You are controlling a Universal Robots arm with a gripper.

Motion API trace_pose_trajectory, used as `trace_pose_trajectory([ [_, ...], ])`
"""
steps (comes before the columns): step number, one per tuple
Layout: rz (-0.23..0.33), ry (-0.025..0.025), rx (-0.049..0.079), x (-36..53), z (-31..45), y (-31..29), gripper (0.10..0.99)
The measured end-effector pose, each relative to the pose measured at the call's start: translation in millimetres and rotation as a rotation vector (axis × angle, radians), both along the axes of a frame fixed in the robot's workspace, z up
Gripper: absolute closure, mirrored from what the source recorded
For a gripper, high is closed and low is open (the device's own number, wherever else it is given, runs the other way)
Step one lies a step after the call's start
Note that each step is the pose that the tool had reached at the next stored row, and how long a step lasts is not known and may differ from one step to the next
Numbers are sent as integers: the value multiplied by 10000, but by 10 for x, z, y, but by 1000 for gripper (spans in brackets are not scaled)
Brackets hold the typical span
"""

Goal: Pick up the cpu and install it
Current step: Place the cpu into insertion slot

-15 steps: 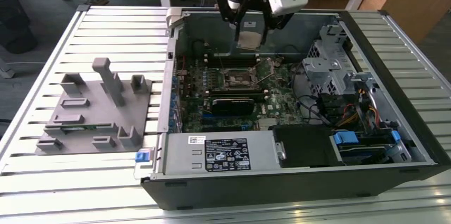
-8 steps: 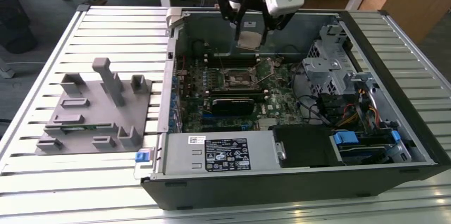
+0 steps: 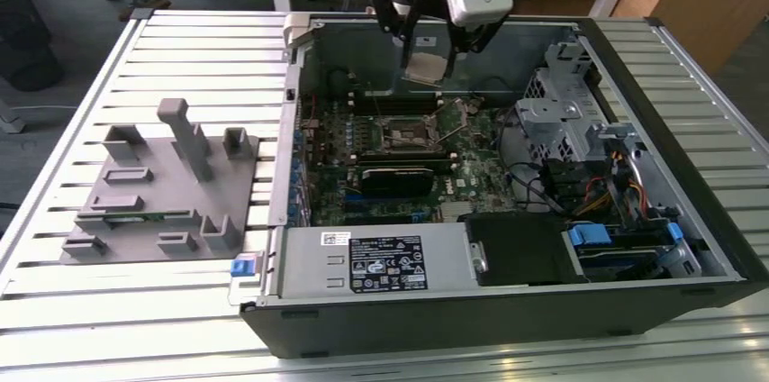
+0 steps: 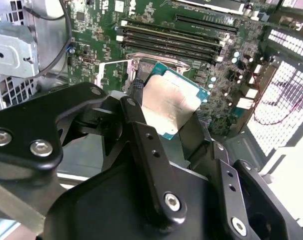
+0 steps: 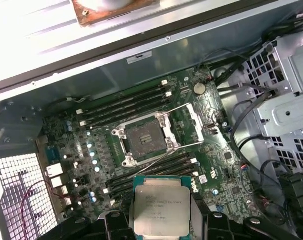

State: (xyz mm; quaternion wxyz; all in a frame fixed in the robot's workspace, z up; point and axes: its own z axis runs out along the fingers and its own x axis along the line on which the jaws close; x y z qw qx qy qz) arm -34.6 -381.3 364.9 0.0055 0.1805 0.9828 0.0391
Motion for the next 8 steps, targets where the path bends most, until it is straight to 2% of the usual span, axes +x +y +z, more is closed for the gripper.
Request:
trace_pose_trajectory([
  [8, -548, 0, 0, 0, 0, 11, 545],
])
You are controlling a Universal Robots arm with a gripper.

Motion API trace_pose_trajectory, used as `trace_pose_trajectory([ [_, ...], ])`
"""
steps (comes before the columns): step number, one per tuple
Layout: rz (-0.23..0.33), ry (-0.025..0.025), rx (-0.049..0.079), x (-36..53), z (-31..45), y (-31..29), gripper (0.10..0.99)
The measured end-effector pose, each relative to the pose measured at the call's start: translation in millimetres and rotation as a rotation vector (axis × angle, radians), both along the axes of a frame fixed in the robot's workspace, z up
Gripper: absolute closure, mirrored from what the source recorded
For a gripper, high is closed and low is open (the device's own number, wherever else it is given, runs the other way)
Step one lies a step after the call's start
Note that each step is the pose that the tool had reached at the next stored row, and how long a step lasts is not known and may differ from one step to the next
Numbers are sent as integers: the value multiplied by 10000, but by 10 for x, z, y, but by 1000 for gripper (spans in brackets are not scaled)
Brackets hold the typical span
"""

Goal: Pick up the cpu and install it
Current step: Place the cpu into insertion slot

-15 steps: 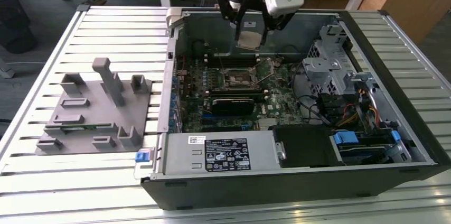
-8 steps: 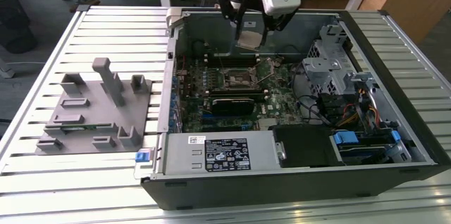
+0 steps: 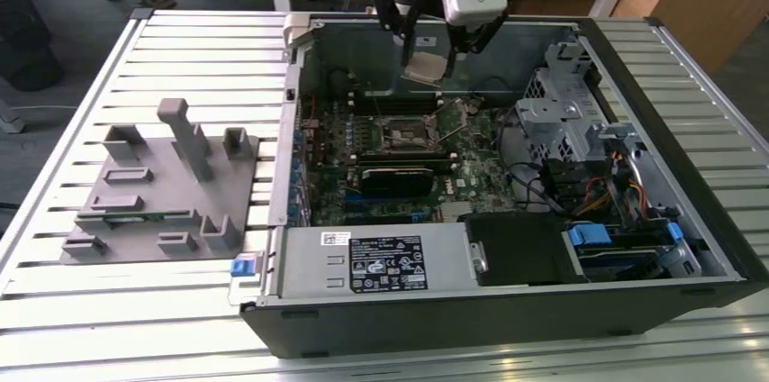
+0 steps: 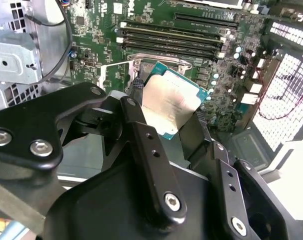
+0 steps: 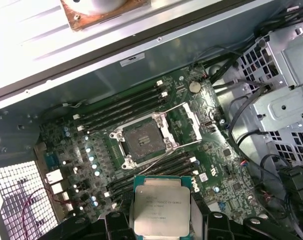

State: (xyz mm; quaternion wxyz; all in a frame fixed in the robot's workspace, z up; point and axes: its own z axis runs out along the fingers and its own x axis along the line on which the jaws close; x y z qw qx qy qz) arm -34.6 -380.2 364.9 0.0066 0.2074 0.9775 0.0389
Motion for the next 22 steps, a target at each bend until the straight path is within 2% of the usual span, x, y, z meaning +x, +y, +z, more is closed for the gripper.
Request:
trace_pose_trajectory([
  [22, -1446, -1, 0, 0, 0, 19, 545],
])
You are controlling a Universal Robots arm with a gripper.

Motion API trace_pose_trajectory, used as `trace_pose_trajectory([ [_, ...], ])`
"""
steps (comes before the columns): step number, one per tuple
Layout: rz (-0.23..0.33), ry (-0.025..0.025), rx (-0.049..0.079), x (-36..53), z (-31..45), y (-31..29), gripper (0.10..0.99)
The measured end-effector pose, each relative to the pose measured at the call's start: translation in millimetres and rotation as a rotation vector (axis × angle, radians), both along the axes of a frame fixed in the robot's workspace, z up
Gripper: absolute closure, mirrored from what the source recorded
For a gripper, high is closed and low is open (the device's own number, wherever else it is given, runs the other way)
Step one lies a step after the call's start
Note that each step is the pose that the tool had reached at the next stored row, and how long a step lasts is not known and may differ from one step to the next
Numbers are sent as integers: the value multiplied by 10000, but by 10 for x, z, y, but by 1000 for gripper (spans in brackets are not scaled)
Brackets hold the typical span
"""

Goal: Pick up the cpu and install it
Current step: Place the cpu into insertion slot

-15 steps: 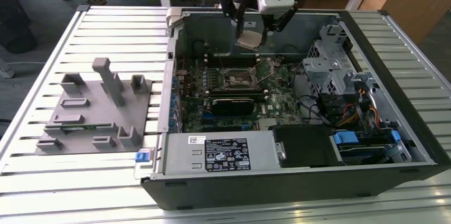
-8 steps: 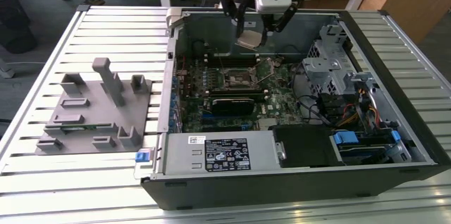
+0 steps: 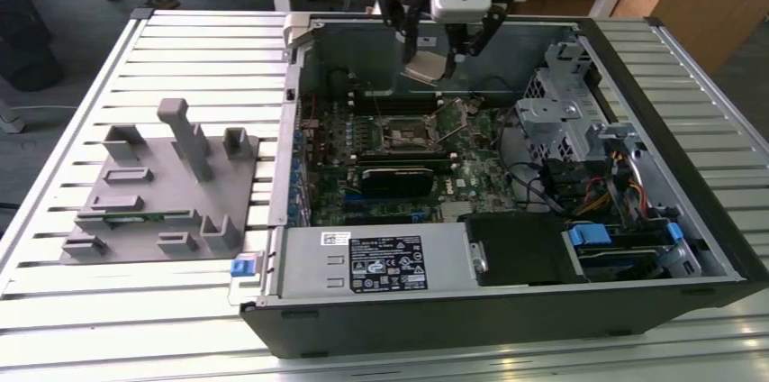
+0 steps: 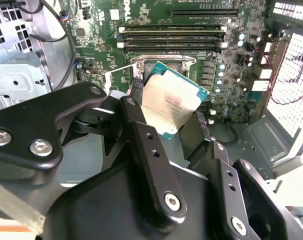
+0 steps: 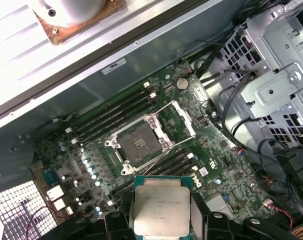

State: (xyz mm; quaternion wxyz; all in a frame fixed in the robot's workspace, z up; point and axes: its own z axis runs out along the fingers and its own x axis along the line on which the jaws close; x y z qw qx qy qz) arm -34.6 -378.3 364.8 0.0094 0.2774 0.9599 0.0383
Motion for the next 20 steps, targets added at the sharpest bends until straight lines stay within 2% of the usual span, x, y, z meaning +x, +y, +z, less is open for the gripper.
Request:
trace_pose_trajectory([
  [9, -660, 0, 0, 0, 0, 7, 545],
  [20, -2151, 0, 0, 0, -2, 12, 545],
])
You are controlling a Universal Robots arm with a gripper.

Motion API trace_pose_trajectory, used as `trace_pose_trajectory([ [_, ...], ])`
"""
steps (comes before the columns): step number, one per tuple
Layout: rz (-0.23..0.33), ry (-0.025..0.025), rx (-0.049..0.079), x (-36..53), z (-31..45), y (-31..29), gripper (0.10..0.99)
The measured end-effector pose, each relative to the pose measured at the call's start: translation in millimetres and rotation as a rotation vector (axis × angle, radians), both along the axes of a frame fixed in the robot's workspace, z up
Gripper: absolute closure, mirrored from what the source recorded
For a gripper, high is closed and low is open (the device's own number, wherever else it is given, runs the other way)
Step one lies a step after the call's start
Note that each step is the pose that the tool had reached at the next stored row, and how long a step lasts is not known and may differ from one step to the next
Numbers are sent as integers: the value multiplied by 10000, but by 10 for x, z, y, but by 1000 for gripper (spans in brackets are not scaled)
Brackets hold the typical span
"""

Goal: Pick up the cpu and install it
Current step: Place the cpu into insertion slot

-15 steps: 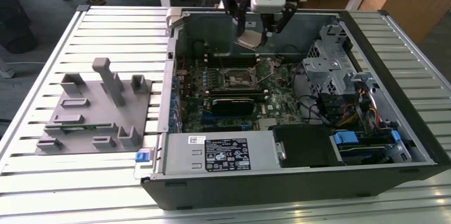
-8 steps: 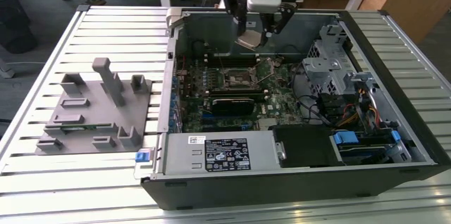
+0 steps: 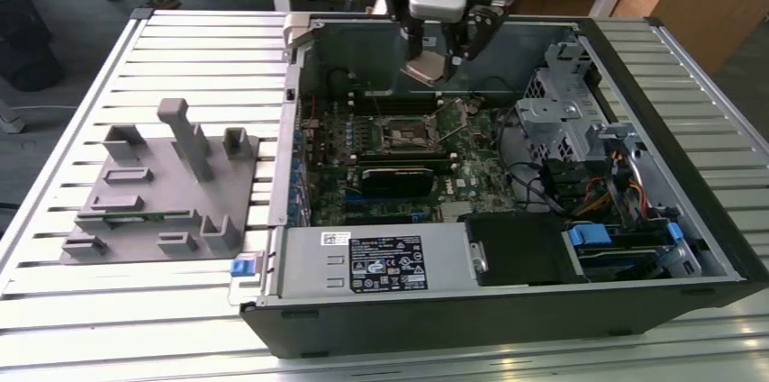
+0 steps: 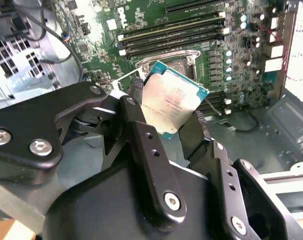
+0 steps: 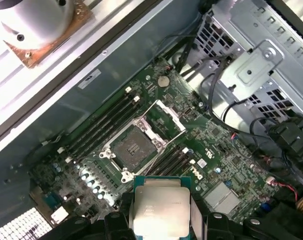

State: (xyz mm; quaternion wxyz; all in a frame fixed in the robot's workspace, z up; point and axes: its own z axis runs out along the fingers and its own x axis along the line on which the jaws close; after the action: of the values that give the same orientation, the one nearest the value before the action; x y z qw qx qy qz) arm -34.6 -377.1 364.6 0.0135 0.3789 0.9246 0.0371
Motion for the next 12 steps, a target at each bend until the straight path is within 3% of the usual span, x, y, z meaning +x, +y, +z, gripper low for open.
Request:
trace_pose_trajectory([
  [12, -2367, 0, 0, 0, -27, 0, 545],
])
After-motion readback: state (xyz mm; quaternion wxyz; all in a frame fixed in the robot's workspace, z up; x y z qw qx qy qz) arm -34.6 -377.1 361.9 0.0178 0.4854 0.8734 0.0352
